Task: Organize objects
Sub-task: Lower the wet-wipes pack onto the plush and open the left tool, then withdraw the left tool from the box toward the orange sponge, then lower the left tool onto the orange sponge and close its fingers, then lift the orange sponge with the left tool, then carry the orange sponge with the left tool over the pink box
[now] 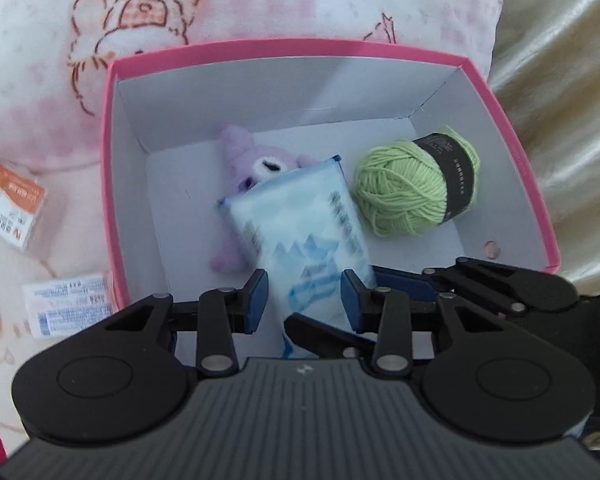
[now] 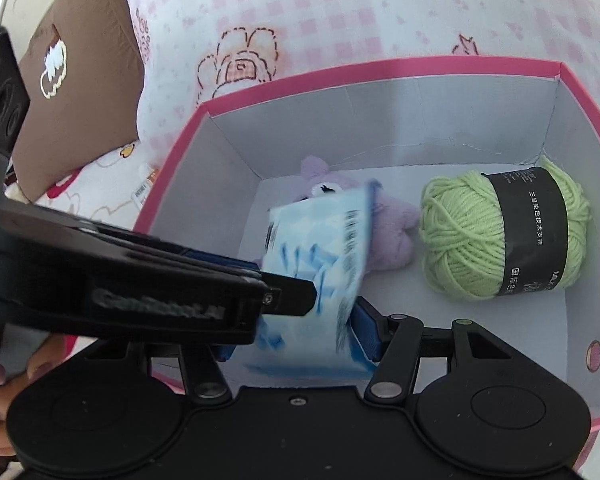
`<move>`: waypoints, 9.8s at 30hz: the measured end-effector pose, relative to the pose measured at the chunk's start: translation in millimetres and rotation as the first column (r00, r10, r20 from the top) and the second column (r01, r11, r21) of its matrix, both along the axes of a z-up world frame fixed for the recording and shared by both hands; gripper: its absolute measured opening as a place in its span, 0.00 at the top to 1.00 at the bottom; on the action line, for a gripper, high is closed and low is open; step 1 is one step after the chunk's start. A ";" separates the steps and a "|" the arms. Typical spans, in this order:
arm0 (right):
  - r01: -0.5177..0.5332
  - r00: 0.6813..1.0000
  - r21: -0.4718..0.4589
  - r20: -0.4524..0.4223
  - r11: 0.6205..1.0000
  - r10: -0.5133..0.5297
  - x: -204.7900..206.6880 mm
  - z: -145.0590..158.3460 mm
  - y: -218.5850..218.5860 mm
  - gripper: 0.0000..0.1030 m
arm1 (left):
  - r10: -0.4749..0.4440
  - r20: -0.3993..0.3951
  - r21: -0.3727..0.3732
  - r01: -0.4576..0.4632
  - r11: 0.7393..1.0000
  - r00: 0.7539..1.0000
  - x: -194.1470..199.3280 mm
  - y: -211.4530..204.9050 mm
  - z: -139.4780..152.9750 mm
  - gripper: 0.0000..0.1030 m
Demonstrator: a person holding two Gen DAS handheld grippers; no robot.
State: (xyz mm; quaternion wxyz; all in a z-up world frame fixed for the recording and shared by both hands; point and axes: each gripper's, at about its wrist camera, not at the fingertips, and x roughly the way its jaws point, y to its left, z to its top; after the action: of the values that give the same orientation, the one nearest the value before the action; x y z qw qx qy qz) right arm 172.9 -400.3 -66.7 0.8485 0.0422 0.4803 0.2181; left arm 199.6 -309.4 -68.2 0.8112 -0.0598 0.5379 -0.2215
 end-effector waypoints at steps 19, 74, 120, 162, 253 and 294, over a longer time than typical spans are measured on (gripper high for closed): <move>0.120 0.992 -0.132 0.051 0.984 -0.115 -13.5 7.4 8.4 0.71 | -0.016 0.129 -0.055 0.023 0.998 0.992 -28.5 32.2 41.4 0.69; -0.193 0.958 -0.120 0.190 0.974 0.213 -167.1 118.3 148.5 0.16 | -0.004 0.170 -0.068 0.016 0.998 0.985 -150.3 234.5 125.6 0.31; -0.175 0.941 -0.091 0.277 0.980 0.194 -71.0 -36.0 254.3 0.16 | 0.195 0.270 -0.117 -0.169 0.979 0.943 -86.6 318.0 -9.7 0.28; -0.228 0.891 -0.262 0.332 0.938 0.310 -44.2 -77.6 306.8 0.60 | 0.258 0.262 -0.318 -0.169 0.933 0.930 -56.2 331.9 -69.0 0.60; -0.340 0.901 -0.167 0.223 0.925 0.372 -115.5 -2.0 264.4 0.59 | 0.123 0.147 -0.149 -0.101 0.984 0.982 -123.8 295.4 -6.2 0.67; -0.250 0.927 -0.153 0.246 0.956 0.282 -172.1 71.2 197.1 0.58 | -0.049 0.128 -0.153 0.068 0.986 0.991 -164.6 237.0 69.5 0.62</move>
State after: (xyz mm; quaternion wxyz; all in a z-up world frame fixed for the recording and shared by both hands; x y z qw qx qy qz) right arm 0.8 -203.2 4.5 0.8686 -0.1037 0.3757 0.3060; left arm 35.0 -72.4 1.3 0.8288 -0.0941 0.4691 -0.2902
